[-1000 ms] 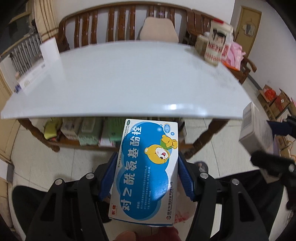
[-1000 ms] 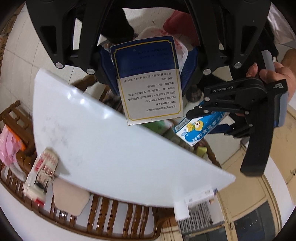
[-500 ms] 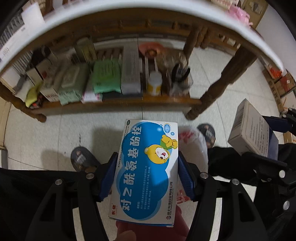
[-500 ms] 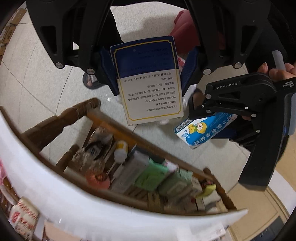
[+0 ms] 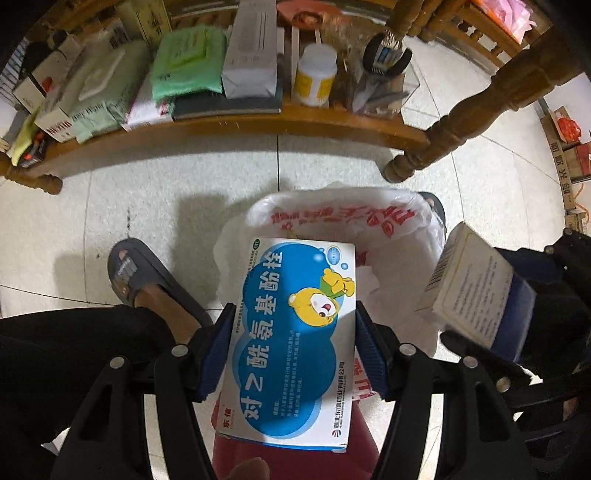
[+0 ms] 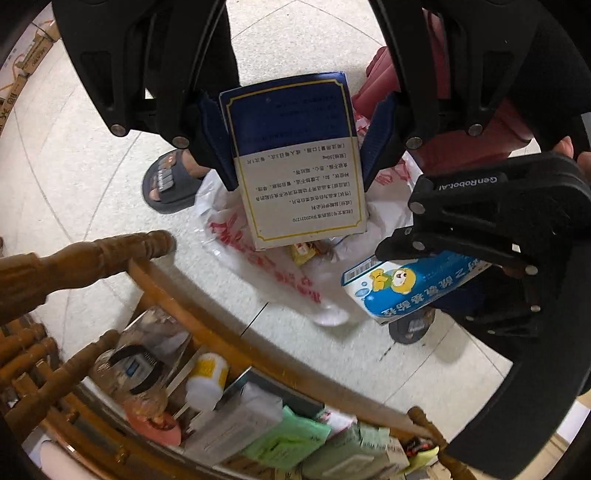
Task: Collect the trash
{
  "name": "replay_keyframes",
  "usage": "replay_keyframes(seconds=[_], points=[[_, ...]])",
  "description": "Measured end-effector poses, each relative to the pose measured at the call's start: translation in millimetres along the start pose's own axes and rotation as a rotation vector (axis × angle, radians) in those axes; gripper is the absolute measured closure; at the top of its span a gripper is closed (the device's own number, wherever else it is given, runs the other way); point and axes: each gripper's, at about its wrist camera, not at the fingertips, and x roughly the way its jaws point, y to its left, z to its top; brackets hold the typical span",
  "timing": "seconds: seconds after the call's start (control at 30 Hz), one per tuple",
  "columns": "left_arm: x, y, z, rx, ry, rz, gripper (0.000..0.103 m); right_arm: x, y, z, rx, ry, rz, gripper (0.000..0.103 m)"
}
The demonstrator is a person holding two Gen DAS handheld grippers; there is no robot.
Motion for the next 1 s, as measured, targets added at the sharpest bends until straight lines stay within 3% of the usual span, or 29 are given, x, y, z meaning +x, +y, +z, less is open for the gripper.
replay_keyframes(seconds=[0.37, 0.47, 0.53, 0.6, 0.7, 1.0], points=[[35, 4, 5, -0.019, 0.066, -0.002, 0.042, 38, -1, -1, -0.009, 0.077, 0.026, 0.038], [37, 5, 6, -0.021, 0.067, 0.012, 0.04, 42, -2, 0, -0.015, 0.079, 0.013, 0.021], [37, 7, 7, -0.026, 0.065, 0.018, 0.03, 42, -4, 1, -0.001, 0.077, 0.023, 0.02], [35, 8, 7, -0.033, 0.058, 0.017, 0.028, 43, -6, 0, 0.002, 0.08, 0.019, 0.019], [34, 10, 7, -0.042, 0.053, 0.014, 0.016, 44, -9, -1, 0.011, 0.081, 0.021, 0.018], [28, 14, 8, -0.069, 0.04, 0.004, 0.011, 38, -11, -2, 0.029, 0.067, 0.021, 0.014]])
